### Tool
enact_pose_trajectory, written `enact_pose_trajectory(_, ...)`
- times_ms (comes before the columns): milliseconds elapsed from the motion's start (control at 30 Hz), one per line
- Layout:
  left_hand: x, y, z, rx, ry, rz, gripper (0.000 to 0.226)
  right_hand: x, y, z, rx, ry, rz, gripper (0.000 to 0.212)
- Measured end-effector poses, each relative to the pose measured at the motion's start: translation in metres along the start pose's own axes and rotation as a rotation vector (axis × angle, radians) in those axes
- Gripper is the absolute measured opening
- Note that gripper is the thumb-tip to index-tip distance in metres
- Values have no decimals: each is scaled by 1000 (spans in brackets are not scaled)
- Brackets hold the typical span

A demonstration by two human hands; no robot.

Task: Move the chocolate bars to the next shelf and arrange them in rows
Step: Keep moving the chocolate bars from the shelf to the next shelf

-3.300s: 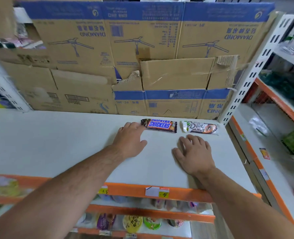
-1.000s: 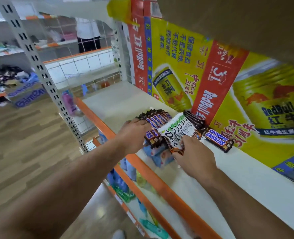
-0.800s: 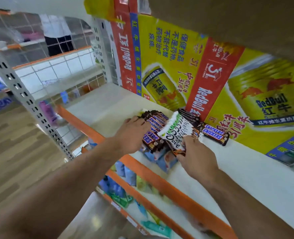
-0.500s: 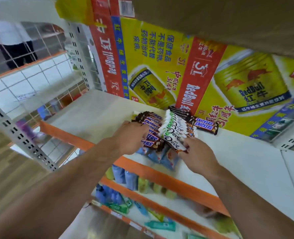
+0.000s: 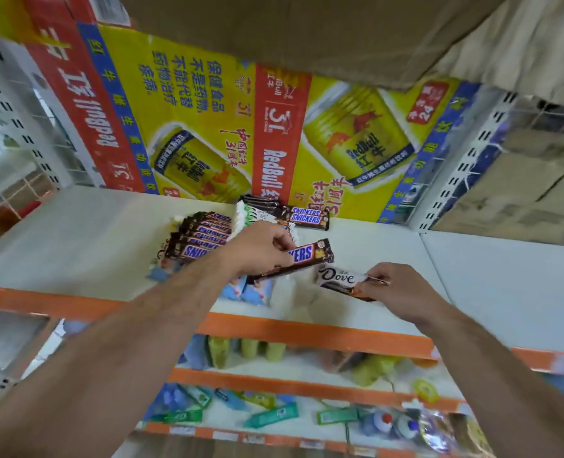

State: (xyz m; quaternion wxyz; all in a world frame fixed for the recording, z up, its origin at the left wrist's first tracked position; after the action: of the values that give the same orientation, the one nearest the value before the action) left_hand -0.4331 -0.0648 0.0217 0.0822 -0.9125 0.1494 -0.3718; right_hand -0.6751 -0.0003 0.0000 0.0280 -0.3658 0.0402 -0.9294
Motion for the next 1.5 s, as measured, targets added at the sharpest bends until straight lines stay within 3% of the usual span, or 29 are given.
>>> enact_pose_trajectory(467, -198, -22, -152, 31, -117, 182, 11, 132, -131, -131, 35, 59, -24, 9)
enact_pose_trajectory(867, -389, -25, -318, -99, 3, 345, 13, 277, -231, -291, -84, 169, -220, 13)
enact_pose_trajectory(1100, -471, 20, -402, -161, 23, 447, 19, 345, -235, -369, -185, 259, -329, 10)
enact_pose_trajectory(1500, -581, 151, -559, -281, 22, 538, 13, 500, -168, -496, -314, 192, -496, 3)
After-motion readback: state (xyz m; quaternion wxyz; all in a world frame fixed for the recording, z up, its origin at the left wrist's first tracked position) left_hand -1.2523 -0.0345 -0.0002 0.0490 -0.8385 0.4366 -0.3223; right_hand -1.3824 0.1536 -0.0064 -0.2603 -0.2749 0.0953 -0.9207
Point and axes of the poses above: each hand's wrist, its own y-axis towards the middle knuckle, its own x-axis out of the back of the hand, z = x × y, the point moved 7 cm from there along y, towards the middle knuckle, and after that the axes turned 10 degrees about x, right-handed, at the moved point
